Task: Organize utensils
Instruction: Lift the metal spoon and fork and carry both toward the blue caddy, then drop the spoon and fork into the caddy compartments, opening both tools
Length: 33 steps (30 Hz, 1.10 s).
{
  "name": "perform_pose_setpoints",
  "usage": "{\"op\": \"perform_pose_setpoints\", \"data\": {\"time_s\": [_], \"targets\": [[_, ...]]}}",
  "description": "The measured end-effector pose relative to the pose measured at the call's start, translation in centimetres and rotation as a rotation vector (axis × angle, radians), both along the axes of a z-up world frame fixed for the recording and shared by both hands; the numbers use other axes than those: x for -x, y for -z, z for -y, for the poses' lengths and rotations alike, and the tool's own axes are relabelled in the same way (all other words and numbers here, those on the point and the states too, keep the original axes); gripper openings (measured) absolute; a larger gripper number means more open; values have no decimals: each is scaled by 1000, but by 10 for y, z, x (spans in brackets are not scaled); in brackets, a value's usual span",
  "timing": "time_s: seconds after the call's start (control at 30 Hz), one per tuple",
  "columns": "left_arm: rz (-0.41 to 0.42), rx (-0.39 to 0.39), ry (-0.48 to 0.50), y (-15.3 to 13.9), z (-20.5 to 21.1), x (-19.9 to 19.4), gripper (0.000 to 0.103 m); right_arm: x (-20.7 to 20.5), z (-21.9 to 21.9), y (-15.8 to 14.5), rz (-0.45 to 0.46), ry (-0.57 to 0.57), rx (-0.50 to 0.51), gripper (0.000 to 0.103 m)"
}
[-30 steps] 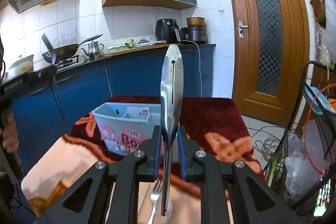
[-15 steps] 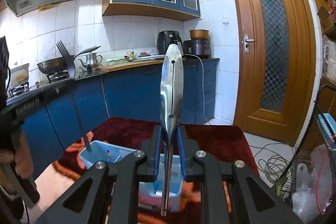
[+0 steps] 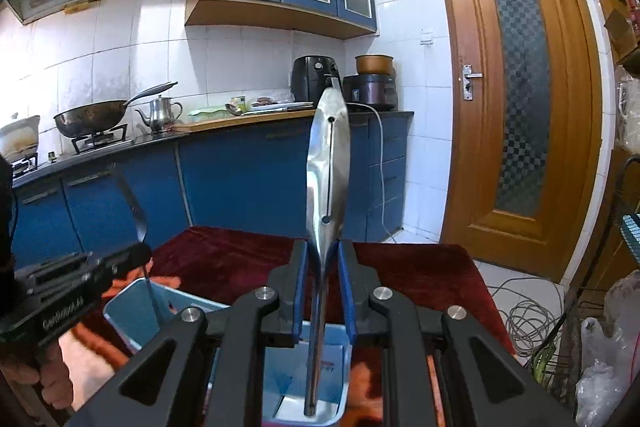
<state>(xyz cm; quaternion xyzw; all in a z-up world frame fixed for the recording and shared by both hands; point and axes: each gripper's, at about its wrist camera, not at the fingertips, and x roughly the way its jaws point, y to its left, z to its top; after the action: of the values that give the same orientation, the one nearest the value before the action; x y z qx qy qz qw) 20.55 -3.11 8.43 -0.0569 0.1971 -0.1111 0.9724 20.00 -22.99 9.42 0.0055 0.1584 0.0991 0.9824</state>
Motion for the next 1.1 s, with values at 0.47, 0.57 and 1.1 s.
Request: {"op": "perform_pose_setpoints", "data": {"time_s": [0.47,0.57,1.1], "targets": [[-105,29,20,7,-1,1,30,3,-5,17,-95,-65,15,34],[-85,17,37,1,0,13,35,12,-3,13,-88,-69,9,35],[-128,-43,55,-25,-13,66,36,71,9,-18,-157,-58,18,37]]}}
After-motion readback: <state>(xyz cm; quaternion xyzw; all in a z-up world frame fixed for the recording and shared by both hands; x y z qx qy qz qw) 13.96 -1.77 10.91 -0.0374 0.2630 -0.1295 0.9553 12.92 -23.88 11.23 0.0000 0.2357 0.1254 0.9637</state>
